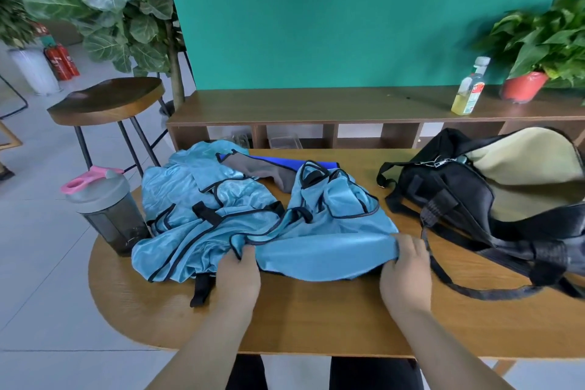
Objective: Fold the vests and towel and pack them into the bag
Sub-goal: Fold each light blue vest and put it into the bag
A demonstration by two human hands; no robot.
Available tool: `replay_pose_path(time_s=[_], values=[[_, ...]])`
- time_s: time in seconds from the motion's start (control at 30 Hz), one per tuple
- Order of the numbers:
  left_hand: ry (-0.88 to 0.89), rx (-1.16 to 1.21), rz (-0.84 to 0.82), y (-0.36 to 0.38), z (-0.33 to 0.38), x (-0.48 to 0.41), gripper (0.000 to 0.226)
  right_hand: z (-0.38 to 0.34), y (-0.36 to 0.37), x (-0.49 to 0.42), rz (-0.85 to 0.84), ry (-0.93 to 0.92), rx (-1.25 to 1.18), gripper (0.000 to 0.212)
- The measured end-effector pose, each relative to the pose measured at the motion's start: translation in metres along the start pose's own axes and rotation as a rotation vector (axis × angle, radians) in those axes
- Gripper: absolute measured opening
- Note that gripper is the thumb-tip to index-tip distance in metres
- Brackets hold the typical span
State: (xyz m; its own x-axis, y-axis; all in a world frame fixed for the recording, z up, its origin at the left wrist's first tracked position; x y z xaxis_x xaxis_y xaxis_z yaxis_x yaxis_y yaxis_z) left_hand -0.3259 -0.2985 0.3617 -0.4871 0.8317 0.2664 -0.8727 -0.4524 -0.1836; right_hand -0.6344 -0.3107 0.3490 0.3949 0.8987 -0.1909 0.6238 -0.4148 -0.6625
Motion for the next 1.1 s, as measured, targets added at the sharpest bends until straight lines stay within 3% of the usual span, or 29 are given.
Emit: replay_pose_path(time_s=[0.1, 0.2, 0.3, 0.4, 0.47, 0.53, 0.6, 0.63, 0.7, 0.77, 0.83, 0.93, 1.1], values=[[0.257, -0.354, 0.016, -0.006, 0.006, -0.002, 0.032, 0.008, -0.012, 0.0, 0.146, 0.096, -0.124, 0.049], [0.243, -0.363, -0.021, -0.003, 0.004, 0.0, 0.007, 0.013, -0.018, 0.003, 0.214, 0.169, -0.225, 0.056], [0.307, -0.37, -0.012, -0.003, 0.002, 0.003, 0.032, 0.011, -0.021, 0.005, 0.28, 0.175, -0.266, 0.062], [0.444, -0.463, 0.013, -0.002, 0.006, 0.016, 0.059, 0.005, -0.023, 0.013, 0.417, -0.068, -0.046, 0.059], [0.681, -0.679, 0.066, 0.0, 0.014, 0.026, 0.066, -0.01, -0.016, 0.022, 0.385, -0.345, 0.136, 0.053], [0.923, -0.874, -0.061, 0.009, 0.017, 0.032, 0.065, -0.026, 0.001, 0.032, 0.199, -0.7, 0.233, 0.042], [0.996, -0.994, -0.266, 0.017, 0.007, 0.031, 0.056, -0.032, 0.019, 0.041, -0.067, -0.912, 0.245, 0.026], [0.99, -1.012, -0.3, 0.018, 0.0, 0.028, 0.049, -0.031, 0.025, 0.042, -0.173, -0.907, 0.256, 0.02], [0.921, -0.942, -0.232, 0.015, -0.011, 0.017, 0.035, -0.028, 0.03, 0.036, -0.286, -0.797, 0.299, 0.041], [0.765, -0.749, -0.125, 0.006, -0.014, 0.005, 0.029, -0.028, 0.029, 0.032, -0.311, -0.725, 0.348, 0.063], [0.579, -0.537, -0.054, -0.004, -0.013, -0.004, 0.026, -0.029, 0.028, 0.031, -0.304, -0.686, 0.375, 0.071], [0.427, -0.329, 0.042, -0.017, -0.01, -0.007, 0.024, -0.029, 0.025, 0.03, -0.23, -0.671, 0.37, 0.059], [0.319, -0.081, 0.046, -0.022, -0.017, -0.015, 0.027, -0.022, 0.023, 0.026, -0.08, -0.625, 0.356, 0.021]])
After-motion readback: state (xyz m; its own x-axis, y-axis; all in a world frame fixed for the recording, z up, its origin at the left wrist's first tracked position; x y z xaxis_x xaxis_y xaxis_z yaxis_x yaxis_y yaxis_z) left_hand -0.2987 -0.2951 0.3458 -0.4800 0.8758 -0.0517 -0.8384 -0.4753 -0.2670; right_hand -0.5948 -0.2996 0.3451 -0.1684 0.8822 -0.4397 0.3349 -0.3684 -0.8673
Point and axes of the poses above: each hand's wrist, its own x-axis away from the middle knuckle, its own y-axis out of the palm, z = x × y, the point moved 4 cm from there along -x, towards the middle knuckle, and after that the axes turned 3 degrees about -z, right-handed, at the moved point
